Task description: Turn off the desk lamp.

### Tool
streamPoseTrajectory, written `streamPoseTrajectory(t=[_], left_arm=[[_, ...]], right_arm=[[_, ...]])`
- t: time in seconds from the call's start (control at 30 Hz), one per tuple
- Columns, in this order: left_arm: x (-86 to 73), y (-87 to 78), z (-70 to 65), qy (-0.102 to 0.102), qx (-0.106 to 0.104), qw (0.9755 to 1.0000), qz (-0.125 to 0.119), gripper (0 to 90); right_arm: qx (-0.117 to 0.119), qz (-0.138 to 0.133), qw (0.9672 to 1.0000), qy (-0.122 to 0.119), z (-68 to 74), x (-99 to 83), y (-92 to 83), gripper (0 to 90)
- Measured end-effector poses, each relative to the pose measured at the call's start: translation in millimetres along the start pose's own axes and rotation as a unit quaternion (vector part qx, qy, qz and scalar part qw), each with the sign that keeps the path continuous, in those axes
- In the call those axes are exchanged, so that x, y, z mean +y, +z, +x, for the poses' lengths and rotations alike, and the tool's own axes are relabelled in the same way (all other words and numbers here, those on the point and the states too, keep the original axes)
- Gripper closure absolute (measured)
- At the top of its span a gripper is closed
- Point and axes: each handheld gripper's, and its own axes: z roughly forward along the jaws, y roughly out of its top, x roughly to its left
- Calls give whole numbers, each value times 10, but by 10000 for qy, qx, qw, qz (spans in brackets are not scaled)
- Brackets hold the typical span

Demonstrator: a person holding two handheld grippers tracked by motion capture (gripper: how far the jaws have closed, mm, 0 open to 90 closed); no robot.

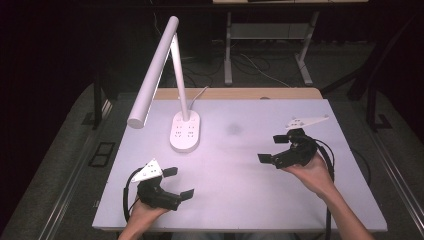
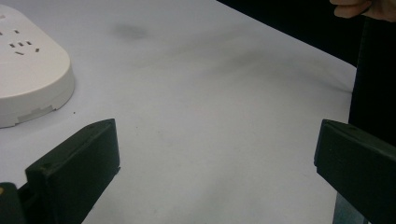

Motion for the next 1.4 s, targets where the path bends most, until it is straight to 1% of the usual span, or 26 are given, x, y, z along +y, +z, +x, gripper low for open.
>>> streamPoseTrajectory(t=[0.13, 0.23, 0.27, 0.33, 0.37, 0.6, 0.8, 0.83, 1.0, 1.03, 1.07, 1.3, 1.4], left_arm=[[-1, 1, 0, 0, 1, 10000, 11, 0], [-1, -2, 2, 23, -4, 10000, 12, 0], [-1, -2, 2, 23, -4, 10000, 12, 0], [-1, -4, 2, 19, -4, 10000, 8, 0], [-1, -5, 2, 15, -8, 10000, 6, 0], [-2, -2, 5, 0, -21, 10000, 14, 0], [-3, -1, 4, -9, -30, 10000, 16, 0], [-3, -2, 4, -7, -31, 10000, 18, 0], [-6, -10, 1, 8, -45, 10000, 31, 0], [-7, -12, 1, 12, -51, 10000, 31, 0], [-7, -14, 1, 6, -51, 10000, 27, 0], [-6, -16, -1, -18, -85, 10000, 9, 0], [-5, -17, -3, -51, -83, 10000, -7, 0]], right_arm=[[27, 0, 10000, -47, 3, 70, 35, 5], [75, 12, 9999, -86, 13, 170, 87, 5], [68, 8, 9999, -122, 14, 194, 106, 5], [63, 25, 9999, -116, 21, 216, 122, 5], [73, 32, 9998, -161, 25, 255, 155, 5], [51, 137, 9997, -217, 58, 361, 268, 5], [149, 149, 9992, -341, 124, 505, 409, 5], [149, 149, 9992, -341, 124, 505, 409, 5], [192, 221, 9989, -369, 120, 624, 552, 6], [192, 221, 9989, -369, 120, 624, 552, 6], [206, 220, 9988, -374, 119, 666, 595, 6], [216, 209, 9987, -412, 88, 779, 739, 6], [250, 205, 9988, -360, 76, 823, 804, 6]])
